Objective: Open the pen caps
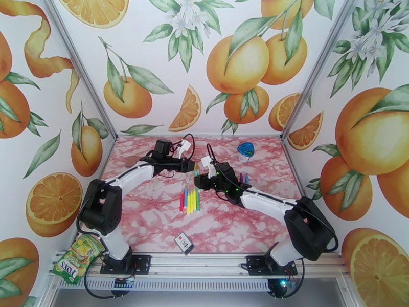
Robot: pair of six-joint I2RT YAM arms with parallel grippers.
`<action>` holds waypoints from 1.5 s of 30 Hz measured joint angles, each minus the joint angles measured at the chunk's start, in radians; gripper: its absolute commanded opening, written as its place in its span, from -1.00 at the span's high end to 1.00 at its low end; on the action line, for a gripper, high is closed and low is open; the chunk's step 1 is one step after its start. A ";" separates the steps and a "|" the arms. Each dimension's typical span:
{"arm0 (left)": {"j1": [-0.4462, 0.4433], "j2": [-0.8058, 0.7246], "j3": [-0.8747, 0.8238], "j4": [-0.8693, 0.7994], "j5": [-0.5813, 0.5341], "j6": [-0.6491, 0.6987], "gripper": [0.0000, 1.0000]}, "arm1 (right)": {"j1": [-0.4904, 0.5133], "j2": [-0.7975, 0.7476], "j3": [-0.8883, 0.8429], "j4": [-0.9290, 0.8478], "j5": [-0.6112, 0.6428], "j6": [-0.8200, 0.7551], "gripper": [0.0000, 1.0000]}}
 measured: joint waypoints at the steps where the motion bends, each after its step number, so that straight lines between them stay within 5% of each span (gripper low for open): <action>1: 0.000 0.000 0.003 0.000 0.003 0.000 0.97 | 0.000 0.007 0.005 0.000 0.000 0.000 0.30; 6: -0.002 0.000 0.007 0.000 0.023 -0.006 0.99 | 0.000 0.033 0.018 0.000 -0.002 0.000 0.36; 13: -0.003 0.000 0.007 0.000 0.028 -0.006 1.00 | 0.003 0.035 0.025 0.000 -0.005 -0.002 0.75; 19: -0.004 0.000 0.014 -0.002 0.005 -0.027 1.00 | 0.003 0.034 0.024 0.000 0.000 -0.006 0.89; 45: -0.008 -0.002 0.020 -0.090 -0.104 -0.184 1.00 | 0.013 0.023 -0.028 0.034 0.040 -0.045 1.00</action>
